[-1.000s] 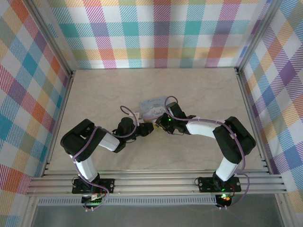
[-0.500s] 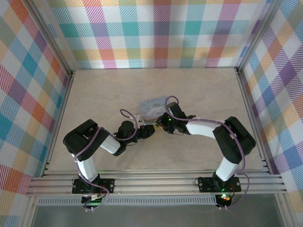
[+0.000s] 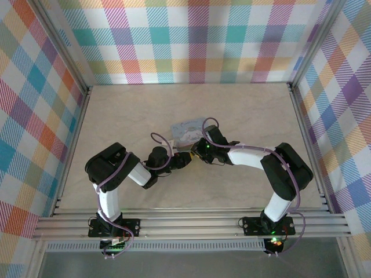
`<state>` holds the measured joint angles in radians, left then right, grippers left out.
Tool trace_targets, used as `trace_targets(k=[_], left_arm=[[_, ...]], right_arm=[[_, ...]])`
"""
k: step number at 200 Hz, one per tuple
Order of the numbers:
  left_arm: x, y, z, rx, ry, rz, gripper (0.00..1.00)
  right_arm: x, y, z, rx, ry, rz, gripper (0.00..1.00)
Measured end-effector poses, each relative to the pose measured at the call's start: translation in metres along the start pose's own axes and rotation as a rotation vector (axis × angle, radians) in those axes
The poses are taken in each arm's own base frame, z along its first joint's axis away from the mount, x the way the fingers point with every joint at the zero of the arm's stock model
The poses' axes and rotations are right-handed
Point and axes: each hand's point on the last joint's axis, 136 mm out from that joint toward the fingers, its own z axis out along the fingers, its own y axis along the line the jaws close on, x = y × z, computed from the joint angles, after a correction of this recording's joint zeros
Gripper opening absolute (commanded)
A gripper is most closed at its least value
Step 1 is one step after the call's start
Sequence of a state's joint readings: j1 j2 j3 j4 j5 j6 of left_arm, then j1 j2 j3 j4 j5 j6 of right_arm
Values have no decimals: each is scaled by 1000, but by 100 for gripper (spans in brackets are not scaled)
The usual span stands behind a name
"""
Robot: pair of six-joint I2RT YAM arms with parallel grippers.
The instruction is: Unlock a padlock with a key
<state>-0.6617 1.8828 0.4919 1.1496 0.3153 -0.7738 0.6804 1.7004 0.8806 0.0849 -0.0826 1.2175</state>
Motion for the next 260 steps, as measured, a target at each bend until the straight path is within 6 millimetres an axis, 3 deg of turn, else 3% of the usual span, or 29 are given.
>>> trace_targets(k=[63,116,148,160,178,189,216,260], left_arm=[[3,-4,5,2,-6,95,0],[21,-20,10,-222,-33,650,0],[22,-24,9,-281,-29,829,0],[22,-24,8,-290,-27,851,0],[22,-24,7,-291,-25,856,0],[22,-23,6,-296,-24,854,0],[26,-16,2,-310,-10,845,0],[20,-25,-3,-302,-28,859,0]], right_arm=[[-4,-3,0,10,-13,11,0],[0,-17,-10,59,135,44,0],[2,-17,-16,102,192,-4,0],[3,-17,-16,105,199,-19,13],[4,-17,-17,106,204,-29,41],[6,-15,-18,99,219,-28,51],[16,-5,-22,69,248,-65,66],[15,3,-38,49,213,-81,70]])
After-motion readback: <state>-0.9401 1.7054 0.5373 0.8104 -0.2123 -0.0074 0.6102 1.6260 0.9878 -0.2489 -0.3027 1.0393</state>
